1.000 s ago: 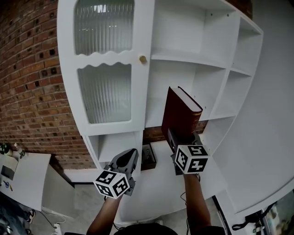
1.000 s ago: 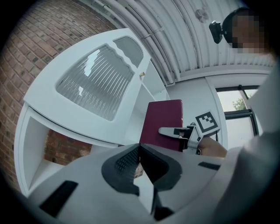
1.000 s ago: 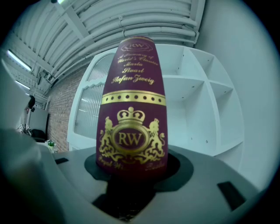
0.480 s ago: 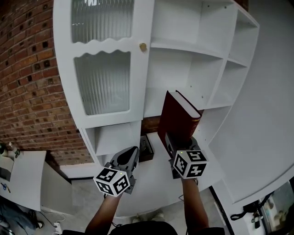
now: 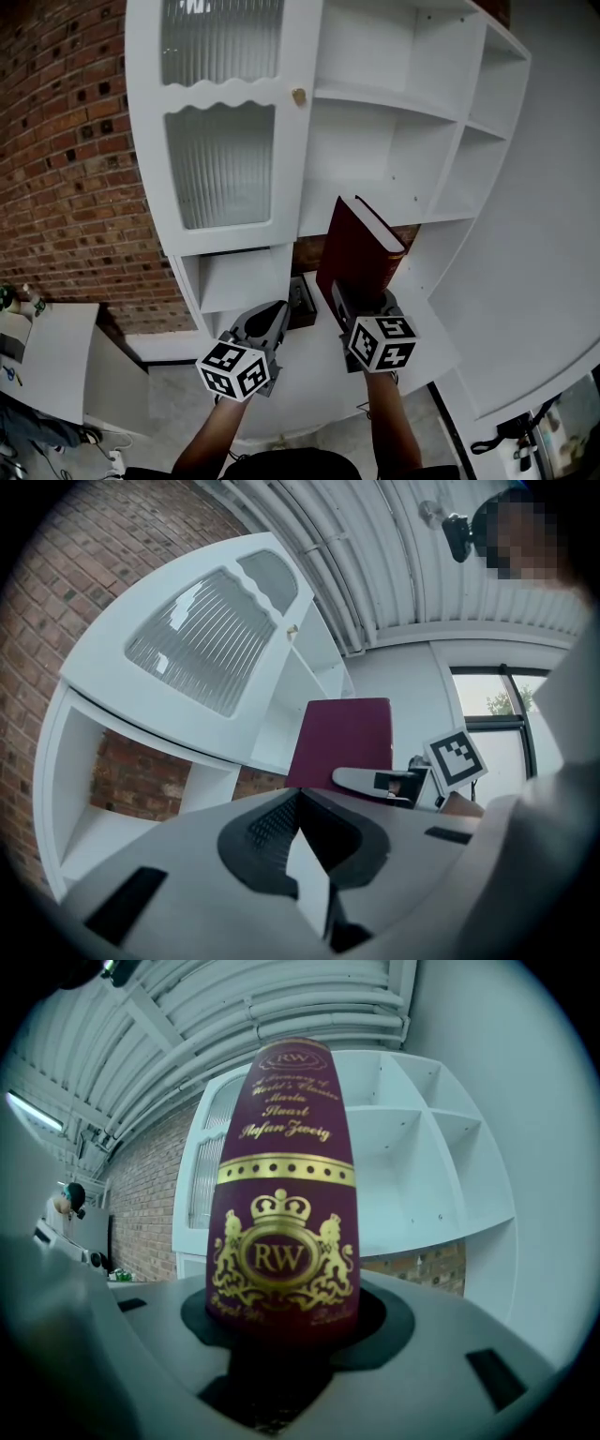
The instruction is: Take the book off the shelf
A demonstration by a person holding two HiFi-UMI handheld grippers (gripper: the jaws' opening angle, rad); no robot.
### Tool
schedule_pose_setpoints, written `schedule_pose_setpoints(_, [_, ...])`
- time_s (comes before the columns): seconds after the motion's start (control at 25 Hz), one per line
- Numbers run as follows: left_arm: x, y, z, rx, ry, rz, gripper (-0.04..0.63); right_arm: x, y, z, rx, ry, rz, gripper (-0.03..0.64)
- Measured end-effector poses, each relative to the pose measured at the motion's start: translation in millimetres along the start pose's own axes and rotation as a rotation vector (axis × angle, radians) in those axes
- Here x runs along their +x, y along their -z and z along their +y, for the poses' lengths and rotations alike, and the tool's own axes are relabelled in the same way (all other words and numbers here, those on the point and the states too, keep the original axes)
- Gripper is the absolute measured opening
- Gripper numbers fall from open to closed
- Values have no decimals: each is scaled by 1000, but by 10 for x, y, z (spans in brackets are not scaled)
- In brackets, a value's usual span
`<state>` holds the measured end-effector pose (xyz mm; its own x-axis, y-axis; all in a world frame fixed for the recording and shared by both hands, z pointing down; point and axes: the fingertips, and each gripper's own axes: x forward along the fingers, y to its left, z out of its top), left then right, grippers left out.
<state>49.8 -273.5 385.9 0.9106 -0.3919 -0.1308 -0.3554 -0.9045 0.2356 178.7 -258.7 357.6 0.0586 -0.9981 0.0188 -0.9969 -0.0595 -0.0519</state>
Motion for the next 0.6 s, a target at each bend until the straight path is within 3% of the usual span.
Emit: schedule_pose_setpoints(0.6, [54,193,-849,11,-13,-14,17,-795,213,-411,49,-22,40,236])
